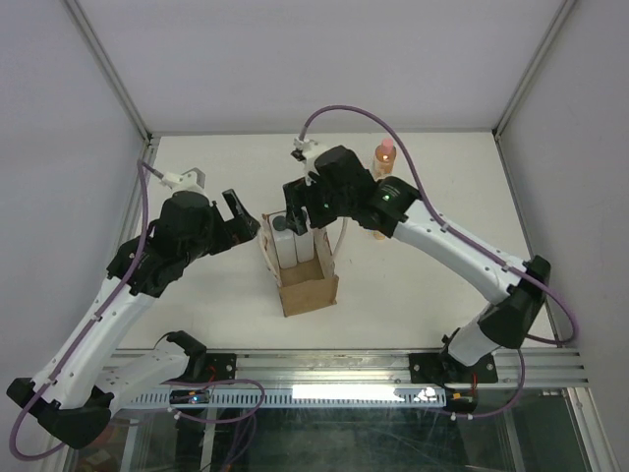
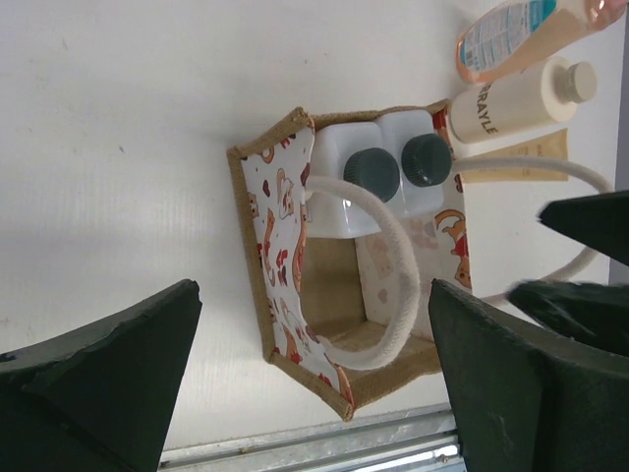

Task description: Take the personal care products out of the canvas bag

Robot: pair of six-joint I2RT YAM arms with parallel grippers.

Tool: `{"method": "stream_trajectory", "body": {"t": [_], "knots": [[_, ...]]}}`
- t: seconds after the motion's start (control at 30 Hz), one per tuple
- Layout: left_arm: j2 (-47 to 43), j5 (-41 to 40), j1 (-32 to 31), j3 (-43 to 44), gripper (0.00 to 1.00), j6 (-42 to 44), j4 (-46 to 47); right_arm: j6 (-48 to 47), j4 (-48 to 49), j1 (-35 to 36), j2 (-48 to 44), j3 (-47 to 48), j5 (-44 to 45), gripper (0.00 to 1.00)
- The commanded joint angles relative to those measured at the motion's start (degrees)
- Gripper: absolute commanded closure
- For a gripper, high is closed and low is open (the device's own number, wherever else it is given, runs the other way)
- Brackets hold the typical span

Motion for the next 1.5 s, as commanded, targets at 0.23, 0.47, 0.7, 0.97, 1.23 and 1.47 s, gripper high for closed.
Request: {"method": "stream_trajectory", "body": {"t": [0.23,0.47,0.7,0.97,1.23,1.47], "knots": [[2.69,-5.69,0.79,6.80,0.01,6.26,0.37,-2.13,-8.68,0.02,14.57,12.94,14.70,0.39],[5.12,-5.90,0.79,7.67,0.01,7.40,0.64,-0.61,-7.53,-0.53,17.18,12.31,13.40,0.40],[4.60,-6.02,0.88,6.54,0.01,7.30,0.58,0.19,-6.88,-0.70,18.72,11.24,11.96,0.40],[5.00,-5.89,0.90,6.52,0.01,7.01,0.66,2.11,-8.67,-0.70,20.69,11.80,14.97,0.39],[5.90,-5.05,0.89,6.54,0.01,7.00,1.09,4.77,-10.61,-0.71,23.32,13.29,15.40,0.43],[6.02,-5.18,0.97,7.29,0.01,7.77,1.01,4.76,-8.78,-0.71,26.50,13.40,14.01,0.45]]}}
